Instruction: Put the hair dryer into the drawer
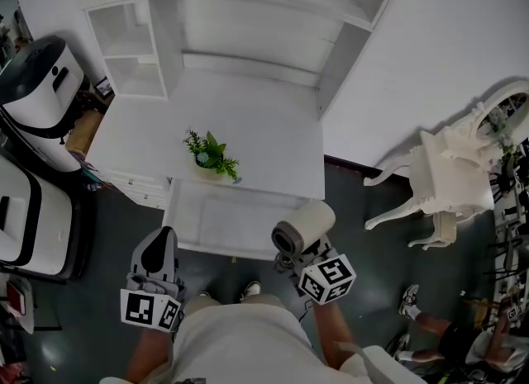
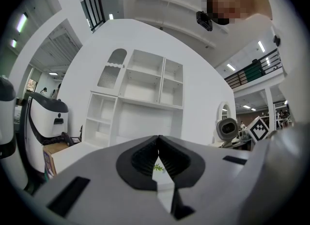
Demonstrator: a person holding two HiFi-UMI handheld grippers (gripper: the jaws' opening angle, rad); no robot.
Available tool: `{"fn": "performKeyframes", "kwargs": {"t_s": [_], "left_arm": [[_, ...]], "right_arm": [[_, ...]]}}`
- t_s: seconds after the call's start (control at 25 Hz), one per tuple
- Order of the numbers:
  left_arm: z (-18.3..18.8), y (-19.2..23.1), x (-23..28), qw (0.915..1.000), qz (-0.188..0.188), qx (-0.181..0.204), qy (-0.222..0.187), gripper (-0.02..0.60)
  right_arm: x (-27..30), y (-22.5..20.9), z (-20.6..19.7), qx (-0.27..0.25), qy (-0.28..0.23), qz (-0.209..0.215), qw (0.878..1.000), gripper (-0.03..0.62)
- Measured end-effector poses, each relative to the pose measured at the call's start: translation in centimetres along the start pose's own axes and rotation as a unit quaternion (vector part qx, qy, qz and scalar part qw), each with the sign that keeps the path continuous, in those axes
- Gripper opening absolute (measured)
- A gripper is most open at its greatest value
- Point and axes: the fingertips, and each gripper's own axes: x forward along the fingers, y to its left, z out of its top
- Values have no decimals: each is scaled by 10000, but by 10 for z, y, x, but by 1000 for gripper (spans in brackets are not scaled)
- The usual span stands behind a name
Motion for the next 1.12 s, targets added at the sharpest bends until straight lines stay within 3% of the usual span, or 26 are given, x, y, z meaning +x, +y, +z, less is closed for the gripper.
{"fn": "performKeyframes", "kwargs": {"t_s": [0.48,1.12], "left_arm": [[-9,8,-8,9993,341,26,166,17],[-12,20,-29,9958,864,81,280,17]], "right_arm": [[61,-8,-60,-231,929,416,9945,173],[118,-1,-121,-1141,1878,1067,9697,175]]}}
